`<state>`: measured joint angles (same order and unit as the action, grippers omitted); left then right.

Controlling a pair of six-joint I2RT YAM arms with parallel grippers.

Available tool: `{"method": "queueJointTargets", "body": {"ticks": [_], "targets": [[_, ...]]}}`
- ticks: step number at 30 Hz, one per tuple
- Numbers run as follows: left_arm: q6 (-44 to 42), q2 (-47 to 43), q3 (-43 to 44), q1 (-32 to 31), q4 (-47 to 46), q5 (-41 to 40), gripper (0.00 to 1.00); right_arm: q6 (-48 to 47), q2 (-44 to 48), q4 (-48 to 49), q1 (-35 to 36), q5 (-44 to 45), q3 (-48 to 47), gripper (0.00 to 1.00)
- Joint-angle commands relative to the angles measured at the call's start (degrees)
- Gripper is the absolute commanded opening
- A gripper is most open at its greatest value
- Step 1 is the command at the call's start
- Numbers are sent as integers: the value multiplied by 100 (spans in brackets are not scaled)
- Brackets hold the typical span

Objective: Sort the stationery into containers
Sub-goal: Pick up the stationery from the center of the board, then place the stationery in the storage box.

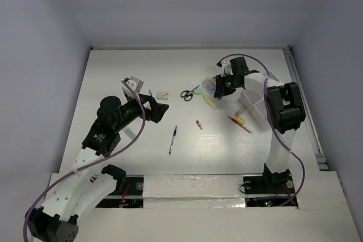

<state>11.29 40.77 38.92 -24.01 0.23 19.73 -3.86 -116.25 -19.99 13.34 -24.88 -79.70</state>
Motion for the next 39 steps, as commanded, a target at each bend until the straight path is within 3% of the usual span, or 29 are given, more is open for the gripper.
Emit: {"method": "queueJointTargets", "body": {"ticks": [1,6,11,20,26,27,39], "targets": [[137,53,222,10,-313,22,99,-115,49,-93,10,-43,-239,19],[207,106,266,10,-330,110,99,-142,444,-259,63,-43,-248,5],[391,211,309,10,-366,172,99,-142,1033,-453,177,-306,-90,0],[1418,949,775,10,-366,594,99,359,2737,-181,1126,-798,903,0],[2368,1354,723,10,-953,726,89,676,3765,-40,1574,-1352,1229,0],[2665,1441,496,10,-1216,1056,88,685,3837,-66,1575,-1396,1238,0],[4065,1741,-120,63,-2797,1367,84,729,4207,12,1873,-1932,1247,0]]}}
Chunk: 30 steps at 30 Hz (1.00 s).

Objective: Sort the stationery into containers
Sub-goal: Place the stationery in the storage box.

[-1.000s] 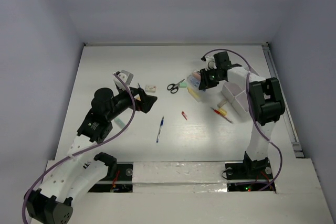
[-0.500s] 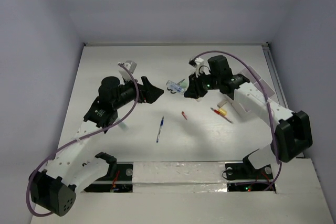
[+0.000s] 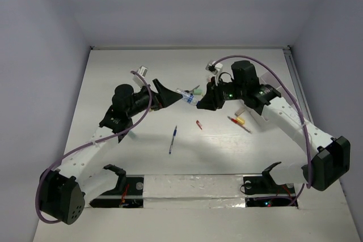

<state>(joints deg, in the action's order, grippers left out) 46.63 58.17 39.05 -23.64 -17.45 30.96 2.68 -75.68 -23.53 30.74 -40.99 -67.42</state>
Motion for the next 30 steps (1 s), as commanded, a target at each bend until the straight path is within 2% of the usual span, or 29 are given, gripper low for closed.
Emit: {"method": "queueJointTargets", "body": {"ticks": [1,6,15,22,30], "targets": [[627,36,-160,26,-1145,296,84,75,150,393,134,-356,27,0],[1120,291,-336,26,-1707,630,76,136,115,568,187,-488,1,0],[1094,300,-345,26,-1709,753,58,49,-262,411,310,-752,-175,0],[1111,370,-372,26,-1639,991,35,-4,-421,437,371,-612,-245,0],[953,361,-301,26,-1357,1202,37,-22,-527,463,371,-410,-439,0]]}}
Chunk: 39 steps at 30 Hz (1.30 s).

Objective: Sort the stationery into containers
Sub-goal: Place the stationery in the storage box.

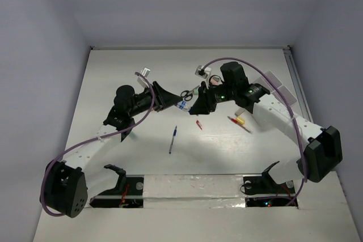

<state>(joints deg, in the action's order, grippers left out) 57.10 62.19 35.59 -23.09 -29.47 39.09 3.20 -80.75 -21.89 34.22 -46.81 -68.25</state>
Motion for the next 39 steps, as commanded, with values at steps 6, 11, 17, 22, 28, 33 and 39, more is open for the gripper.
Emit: {"method": "queueJointTargets", "body": {"ticks": [6,11,17,22,28,33,39], "targets": [[-15,-93,53,-29,-269,293,0,57,33,466,24,348,-426,0],[248,-242,35,24,-691,143,0,452,279,966,24,655,-146,33],[538,-576,-8,165,-1279,-252,0,1778,1121,3187,24,665,1318,93],[1134,-866,-394,226,-2438,-832,0,3738,1264,6439,24,681,2569,100],[1628,-1209,-1123,226,-3476,-1527,0,4382,834,8234,418,1077,2791,100],[1708,-1472,-1379,173,-3803,-1703,0,4566,254,8796,735,1542,2378,100],[1559,-1824,-1459,173,-3469,-1835,0,4374,-116,8737,1087,2025,1965,80]]}}
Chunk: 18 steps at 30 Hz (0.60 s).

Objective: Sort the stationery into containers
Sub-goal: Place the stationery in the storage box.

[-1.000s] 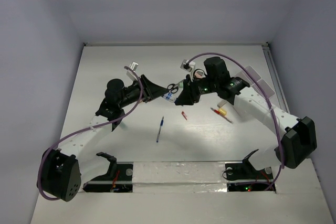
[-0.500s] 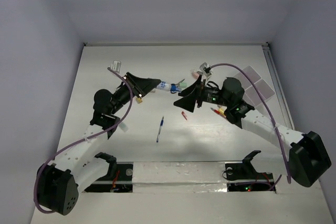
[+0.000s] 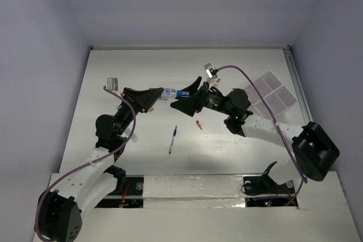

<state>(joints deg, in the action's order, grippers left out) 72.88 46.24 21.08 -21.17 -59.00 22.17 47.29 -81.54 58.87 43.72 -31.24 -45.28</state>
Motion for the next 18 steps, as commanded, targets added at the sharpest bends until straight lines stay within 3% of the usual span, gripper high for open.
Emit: {"method": "queueJointTargets", "body": {"ticks": [1,11,12,13,14,18], "targets": [[-28,-247,-16,-19,-516,-134,0,-53,-46,687,197,566,-333,80],[86,-361,-192,-19,-595,-117,0,-176,-266,810,374,1059,-526,77],[95,-379,-201,-19,-604,-117,0,-185,-266,819,374,1103,-535,75],[103,-387,-218,-19,-612,-117,0,-194,-275,810,426,1103,-578,61],[112,-396,-227,-19,-612,-126,0,-194,-310,784,426,1086,-605,57],[121,-449,-262,-19,-639,-178,0,-202,-345,652,488,1103,-658,49]]}}
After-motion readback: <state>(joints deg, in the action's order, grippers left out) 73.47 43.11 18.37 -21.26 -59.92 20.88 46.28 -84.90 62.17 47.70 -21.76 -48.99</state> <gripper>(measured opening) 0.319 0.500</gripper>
